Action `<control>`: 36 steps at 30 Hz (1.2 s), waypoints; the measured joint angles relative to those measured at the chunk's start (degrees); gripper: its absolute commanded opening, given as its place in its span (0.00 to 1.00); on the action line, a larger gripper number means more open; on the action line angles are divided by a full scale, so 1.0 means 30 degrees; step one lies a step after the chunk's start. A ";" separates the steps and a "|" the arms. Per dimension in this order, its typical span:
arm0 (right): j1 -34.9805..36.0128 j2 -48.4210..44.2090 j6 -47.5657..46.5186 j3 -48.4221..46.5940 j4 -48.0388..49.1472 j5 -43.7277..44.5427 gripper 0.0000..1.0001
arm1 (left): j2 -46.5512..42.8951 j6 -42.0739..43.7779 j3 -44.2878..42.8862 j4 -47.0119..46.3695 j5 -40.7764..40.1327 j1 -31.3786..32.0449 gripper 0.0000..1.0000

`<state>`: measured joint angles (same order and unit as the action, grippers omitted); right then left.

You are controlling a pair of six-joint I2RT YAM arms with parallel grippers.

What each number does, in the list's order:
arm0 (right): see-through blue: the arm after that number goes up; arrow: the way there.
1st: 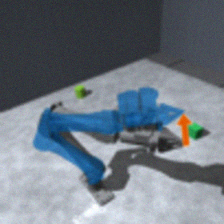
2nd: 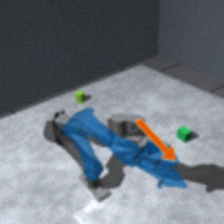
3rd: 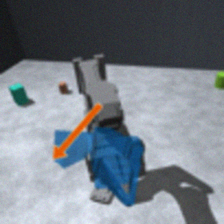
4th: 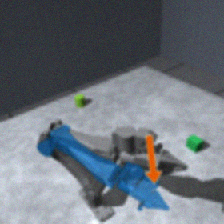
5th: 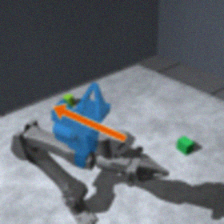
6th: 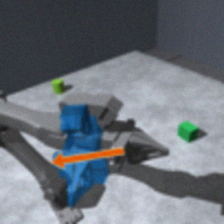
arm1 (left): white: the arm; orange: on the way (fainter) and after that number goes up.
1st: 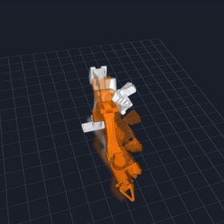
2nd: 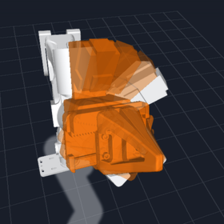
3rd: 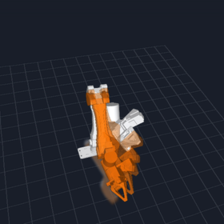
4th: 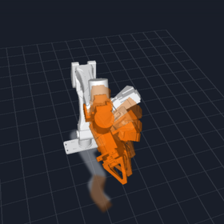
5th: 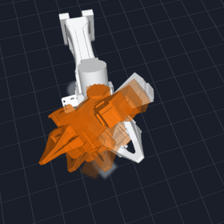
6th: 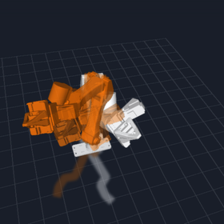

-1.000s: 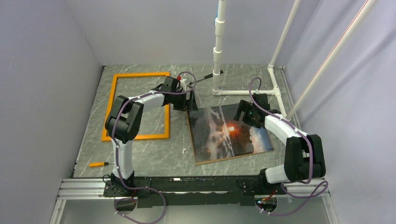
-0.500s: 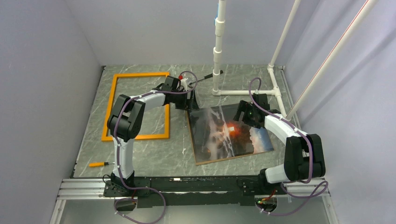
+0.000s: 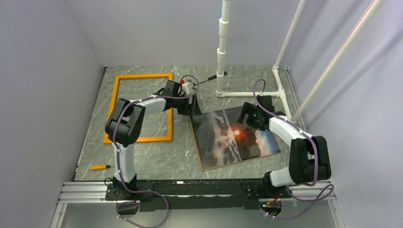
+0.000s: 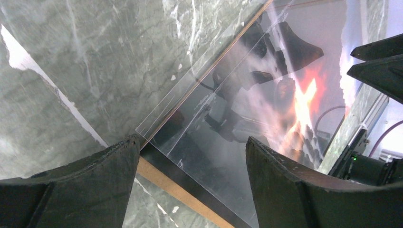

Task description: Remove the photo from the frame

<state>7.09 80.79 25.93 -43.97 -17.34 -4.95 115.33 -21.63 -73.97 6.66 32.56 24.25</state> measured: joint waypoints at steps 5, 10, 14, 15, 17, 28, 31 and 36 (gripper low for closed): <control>0.0000 0.0124 0.0000 0.0000 0.0000 -0.0022 0.91 | -0.0452 -0.0335 0.0568 -0.0284 0.0204 0.0000 0.84; 0.0000 0.0219 0.0007 0.0000 0.0007 -0.0029 0.91 | -0.0765 -0.0597 0.0590 -0.0517 0.0350 0.0000 0.84; 0.0000 0.0248 0.0007 0.0000 0.0015 -0.0036 0.91 | -0.0867 -0.0729 0.0605 -0.0634 0.0714 0.0007 0.84; 0.0000 0.0270 0.0007 0.0000 0.0015 -0.0029 0.91 | -0.0882 -0.0772 0.0692 -0.0780 0.0772 0.0015 0.84; 0.0000 0.0291 0.0007 0.0000 0.0015 -0.0036 0.91 | -0.0954 -0.0984 0.0933 -0.0860 0.0860 0.0015 0.85; 0.0000 0.0291 -0.0095 0.0000 -0.0095 0.0138 0.95 | -0.3271 -0.2098 0.3366 -0.0117 0.0022 0.0015 0.87; -0.0146 0.0175 -0.0357 -0.0051 -0.0605 0.0940 1.00 | -0.4656 -0.2849 0.4779 -0.0372 0.0131 0.0087 0.89; -0.2579 -0.0539 -0.0444 -0.0401 -0.1093 0.1945 1.00 | -0.6288 -0.4116 0.6426 -0.0663 0.0175 0.0845 0.88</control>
<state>-0.64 79.18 24.60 -45.17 -20.62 0.89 96.47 -33.98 -54.70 4.67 33.08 26.79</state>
